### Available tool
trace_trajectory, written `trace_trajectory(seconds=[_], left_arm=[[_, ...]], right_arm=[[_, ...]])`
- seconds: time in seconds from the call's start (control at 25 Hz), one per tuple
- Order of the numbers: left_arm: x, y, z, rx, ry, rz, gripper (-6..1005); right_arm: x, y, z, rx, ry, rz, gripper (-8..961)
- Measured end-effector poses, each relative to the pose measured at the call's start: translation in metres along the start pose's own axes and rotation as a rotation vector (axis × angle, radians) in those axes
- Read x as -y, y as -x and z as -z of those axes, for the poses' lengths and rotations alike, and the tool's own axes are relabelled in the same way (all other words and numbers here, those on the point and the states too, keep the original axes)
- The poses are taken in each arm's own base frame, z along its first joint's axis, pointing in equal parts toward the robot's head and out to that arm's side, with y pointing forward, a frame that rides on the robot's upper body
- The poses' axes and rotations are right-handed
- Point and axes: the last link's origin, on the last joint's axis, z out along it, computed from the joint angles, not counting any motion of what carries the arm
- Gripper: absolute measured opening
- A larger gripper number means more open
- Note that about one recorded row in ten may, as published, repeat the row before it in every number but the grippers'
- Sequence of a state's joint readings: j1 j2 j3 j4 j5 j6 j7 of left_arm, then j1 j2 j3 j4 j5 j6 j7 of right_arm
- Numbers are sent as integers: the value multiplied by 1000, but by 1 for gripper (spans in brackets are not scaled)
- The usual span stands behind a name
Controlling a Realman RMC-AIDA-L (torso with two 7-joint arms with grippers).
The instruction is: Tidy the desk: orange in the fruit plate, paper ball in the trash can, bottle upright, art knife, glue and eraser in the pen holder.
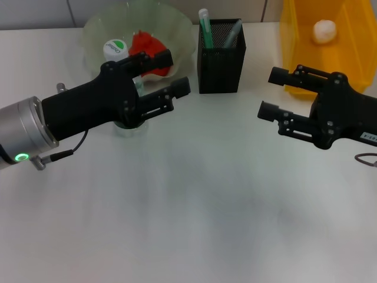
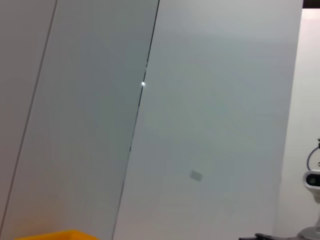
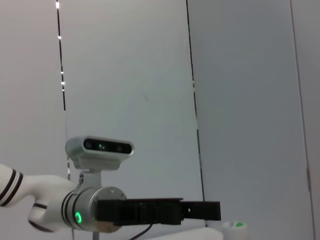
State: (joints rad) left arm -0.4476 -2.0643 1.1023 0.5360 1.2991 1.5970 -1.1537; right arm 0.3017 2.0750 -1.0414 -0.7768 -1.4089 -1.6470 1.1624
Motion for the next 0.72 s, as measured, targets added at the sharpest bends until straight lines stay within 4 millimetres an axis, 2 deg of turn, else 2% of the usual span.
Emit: trace_trajectory(seconds=[0.72], left_arm=[[-11, 7, 0, 24, 57, -40, 689]], right_arm=[[-3, -11, -1, -33, 7, -48, 723]])
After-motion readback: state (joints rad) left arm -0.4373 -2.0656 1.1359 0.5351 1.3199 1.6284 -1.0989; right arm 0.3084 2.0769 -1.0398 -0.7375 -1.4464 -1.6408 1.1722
